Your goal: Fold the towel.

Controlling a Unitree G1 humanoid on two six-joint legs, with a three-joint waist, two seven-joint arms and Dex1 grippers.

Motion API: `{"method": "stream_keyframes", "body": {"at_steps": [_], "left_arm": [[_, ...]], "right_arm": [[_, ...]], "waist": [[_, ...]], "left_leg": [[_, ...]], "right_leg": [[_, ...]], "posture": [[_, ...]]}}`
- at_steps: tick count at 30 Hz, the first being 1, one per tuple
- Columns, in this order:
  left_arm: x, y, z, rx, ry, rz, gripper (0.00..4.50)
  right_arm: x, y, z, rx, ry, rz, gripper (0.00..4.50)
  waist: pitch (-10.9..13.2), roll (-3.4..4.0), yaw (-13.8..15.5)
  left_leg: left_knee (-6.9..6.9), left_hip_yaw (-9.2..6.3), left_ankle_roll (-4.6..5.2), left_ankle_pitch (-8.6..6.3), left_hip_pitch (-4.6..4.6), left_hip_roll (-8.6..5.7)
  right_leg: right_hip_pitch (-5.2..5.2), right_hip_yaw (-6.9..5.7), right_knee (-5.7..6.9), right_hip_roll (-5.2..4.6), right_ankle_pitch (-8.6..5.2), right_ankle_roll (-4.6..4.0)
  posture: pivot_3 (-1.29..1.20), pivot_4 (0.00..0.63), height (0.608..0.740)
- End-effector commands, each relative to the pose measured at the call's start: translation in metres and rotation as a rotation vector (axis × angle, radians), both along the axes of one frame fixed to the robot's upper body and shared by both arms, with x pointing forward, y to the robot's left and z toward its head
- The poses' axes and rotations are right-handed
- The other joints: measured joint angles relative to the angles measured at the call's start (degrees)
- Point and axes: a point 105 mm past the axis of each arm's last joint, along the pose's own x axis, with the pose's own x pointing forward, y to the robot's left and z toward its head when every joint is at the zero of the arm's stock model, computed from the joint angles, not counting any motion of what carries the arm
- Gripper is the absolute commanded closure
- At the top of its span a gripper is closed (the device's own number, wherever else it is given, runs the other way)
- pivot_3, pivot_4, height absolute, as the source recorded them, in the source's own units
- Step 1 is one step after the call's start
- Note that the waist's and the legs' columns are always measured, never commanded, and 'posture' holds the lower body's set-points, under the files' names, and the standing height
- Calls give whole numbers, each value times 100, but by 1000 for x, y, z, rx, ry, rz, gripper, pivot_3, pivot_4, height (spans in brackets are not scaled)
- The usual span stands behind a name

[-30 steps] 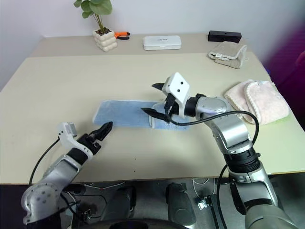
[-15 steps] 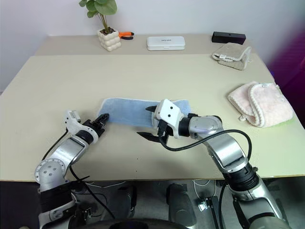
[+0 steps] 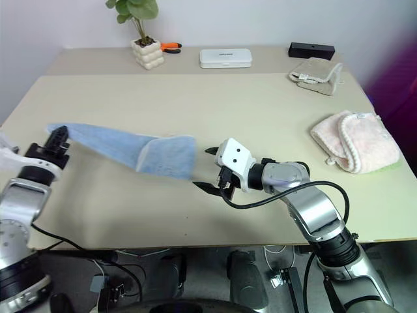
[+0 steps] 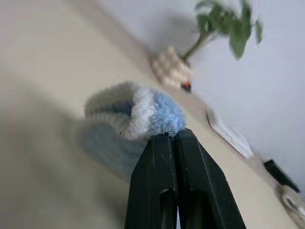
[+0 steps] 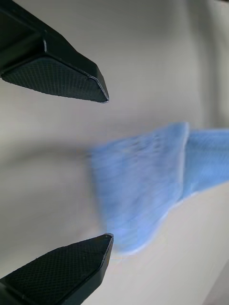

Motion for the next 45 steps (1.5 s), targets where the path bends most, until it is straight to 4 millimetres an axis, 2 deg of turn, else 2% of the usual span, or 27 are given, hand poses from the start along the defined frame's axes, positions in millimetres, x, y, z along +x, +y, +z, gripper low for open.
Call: {"method": "stream_keyframes", "body": {"at_steps": [1,4,6,9,12,19,22,27,28,29,30,31,33,35,37,39,42,45], "left_arm": [[-3,-40,25,208,-79,-201,4461],[-6,-80,24,352,-90,-386,4461],[-9,-108,13,440,-63,-520,4461],[-13,-139,-18,629,8,-699,4461],[-10,-155,-45,730,64,-792,4461],[-8,-161,-59,736,77,-850,4461],[-11,-157,-60,730,88,-853,3613],[-32,-136,-40,556,79,-875,1194],[-38,-127,-31,507,52,-860,1194],[-40,-117,-22,478,20,-820,1118],[-39,-109,-15,449,-1,-775,1118],[-35,-99,-11,422,-11,-711,1365],[-27,-85,-6,410,-14,-617,2154],[-7,-71,-9,526,13,-466,3130],[11,-66,-16,618,56,-367,4156],[24,-74,-25,677,75,-346,4166],[32,-89,-37,728,73,-383,4166],[40,-95,-71,767,151,-410,4166]], "right_arm": [[3,2,8,3,-49,11,0],[4,2,7,1,-51,11,0],[5,2,6,0,-51,9,0],[6,1,3,-2,-52,2,0],[6,0,3,1,-57,-11,0],[6,-5,0,-4,-63,-45,0],[7,-7,-1,-7,-67,-57,0],[10,-6,1,4,-70,-68,0],[15,-6,3,19,-65,-87,0],[18,-6,4,36,-54,-102,537],[20,-5,6,49,-46,-109,856],[22,-3,7,63,-41,-112,1315],[24,0,11,83,-39,-113,2369],[28,14,19,126,-39,-93,3361],[32,27,23,146,-43,-84,4419],[38,44,23,143,-47,-69,4469],[47,60,15,151,8,-80,4469],[58,76,-20,85,108,-130,4469]], "waist": [[0,-5,2],[0,-5,-25],[0,-5,-33],[1,-2,-59],[3,3,-66],[4,2,-57],[4,2,-65],[4,3,-68],[4,2,-83],[4,2,-94],[5,3,-94],[5,4,-76],[5,4,-38],[5,3,-29],[5,3,-37],[5,3,-50],[4,2,-62],[4,3,-76]], "left_leg": [[1,-1,-1,0,-2,-1],[0,0,-2,0,-5,-5],[-5,4,-2,0,-5,-7],[-12,2,-1,0,-5,-4],[-15,2,-1,0,-2,-1],[-12,1,0,-1,-7,0],[-12,2,0,-1,-6,0],[-13,0,1,-1,-6,2],[-12,-1,1,-1,-6,2],[-12,0,1,-1,-6,4],[-12,1,1,-1,-5,4],[-12,0,1,-1,-5,4],[-8,-2,1,-1,-4,4],[-4,-4,0,-1,-4,0],[-2,-4,0,0,-4,-1],[-5,-3,-1,0,-3,-1],[-10,-3,-1,0,-4,-1],[-17,-3,-1,0,-6,-1]], "right_leg": [[7,0,-13,0,0,-2],[19,7,-41,-2,4,-5],[19,10,-47,-4,4,-4],[12,10,-44,2,5,-2],[9,11,-40,8,4,-3],[8,11,-41,5,4,-3],[8,11,-40,5,4,-2],[7,10,-38,5,4,-2],[6,9,-37,5,4,-2],[6,10,-37,5,4,-2],[6,10,-37,4,4,-2],[7,10,-37,4,4,-2],[8,8,-33,4,4,-3],[13,7,-33,3,4,-3],[14,7,-33,5,5,-3],[14,7,-33,5,9,3],[10,7,-34,6,17,17],[1,7,-29,6,18,20]], "posture": [[0,150,737],[0,150,737],[0,150,737],[0,150,737],[0,150,737],[0,150,737],[0,150,737],[0,150,737],[0,150,737],[0,150,737],[0,150,737],[0,150,737],[0,150,737],[0,150,737],[0,150,737],[0,150,737],[0,150,737],[0,150,737]]}}
